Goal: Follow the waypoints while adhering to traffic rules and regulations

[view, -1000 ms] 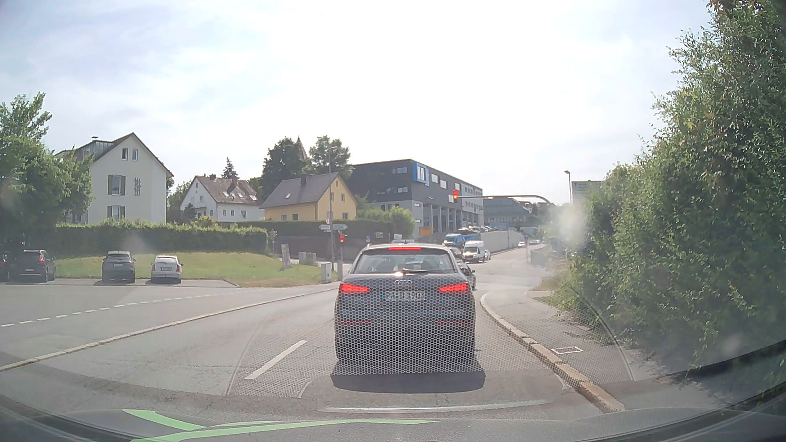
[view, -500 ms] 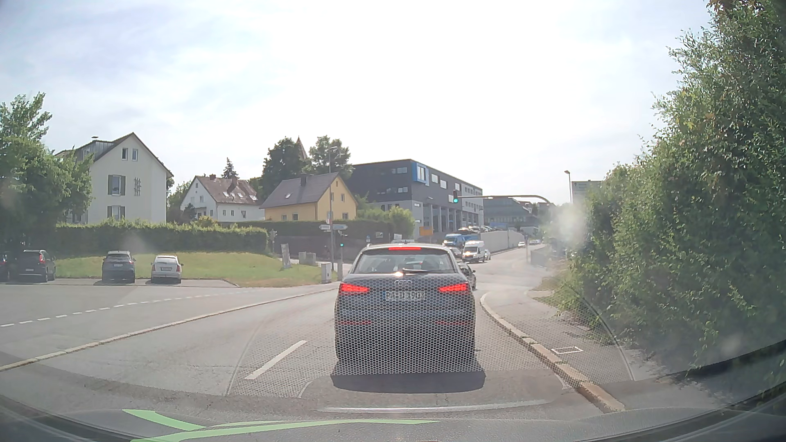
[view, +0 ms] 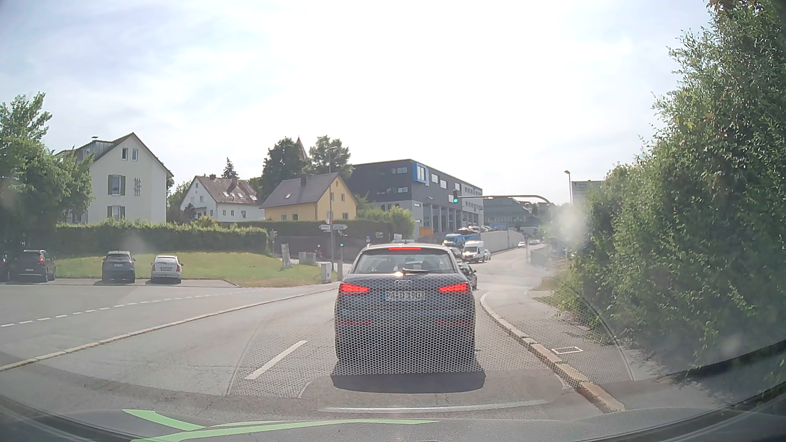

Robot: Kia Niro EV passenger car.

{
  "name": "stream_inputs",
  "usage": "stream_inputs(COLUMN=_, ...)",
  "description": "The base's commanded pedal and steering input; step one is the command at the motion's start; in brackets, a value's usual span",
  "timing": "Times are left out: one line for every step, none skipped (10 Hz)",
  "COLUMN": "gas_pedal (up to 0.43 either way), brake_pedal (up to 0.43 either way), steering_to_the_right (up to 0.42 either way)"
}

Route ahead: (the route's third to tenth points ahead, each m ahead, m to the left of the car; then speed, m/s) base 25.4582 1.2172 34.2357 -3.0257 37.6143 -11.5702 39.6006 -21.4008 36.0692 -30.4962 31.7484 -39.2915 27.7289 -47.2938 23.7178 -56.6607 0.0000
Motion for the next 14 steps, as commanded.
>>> stream_inputs(gas_pedal=0.000, brake_pedal=0.293, steering_to_the_right=0.040)
stream_inputs(gas_pedal=0.000, brake_pedal=0.293, steering_to_the_right=0.040)
stream_inputs(gas_pedal=0.000, brake_pedal=0.293, steering_to_the_right=0.040)
stream_inputs(gas_pedal=0.000, brake_pedal=0.293, steering_to_the_right=0.040)
stream_inputs(gas_pedal=0.000, brake_pedal=0.293, steering_to_the_right=0.040)
stream_inputs(gas_pedal=0.000, brake_pedal=0.293, steering_to_the_right=0.040)
stream_inputs(gas_pedal=0.000, brake_pedal=0.293, steering_to_the_right=0.040)
stream_inputs(gas_pedal=0.000, brake_pedal=0.293, steering_to_the_right=0.040)
stream_inputs(gas_pedal=0.000, brake_pedal=0.293, steering_to_the_right=0.040)
stream_inputs(gas_pedal=0.000, brake_pedal=0.293, steering_to_the_right=0.040)
stream_inputs(gas_pedal=0.000, brake_pedal=0.293, steering_to_the_right=0.040)
stream_inputs(gas_pedal=0.000, brake_pedal=0.293, steering_to_the_right=0.040)
stream_inputs(gas_pedal=0.000, brake_pedal=0.287, steering_to_the_right=0.040)
stream_inputs(gas_pedal=0.000, brake_pedal=0.293, steering_to_the_right=0.040)
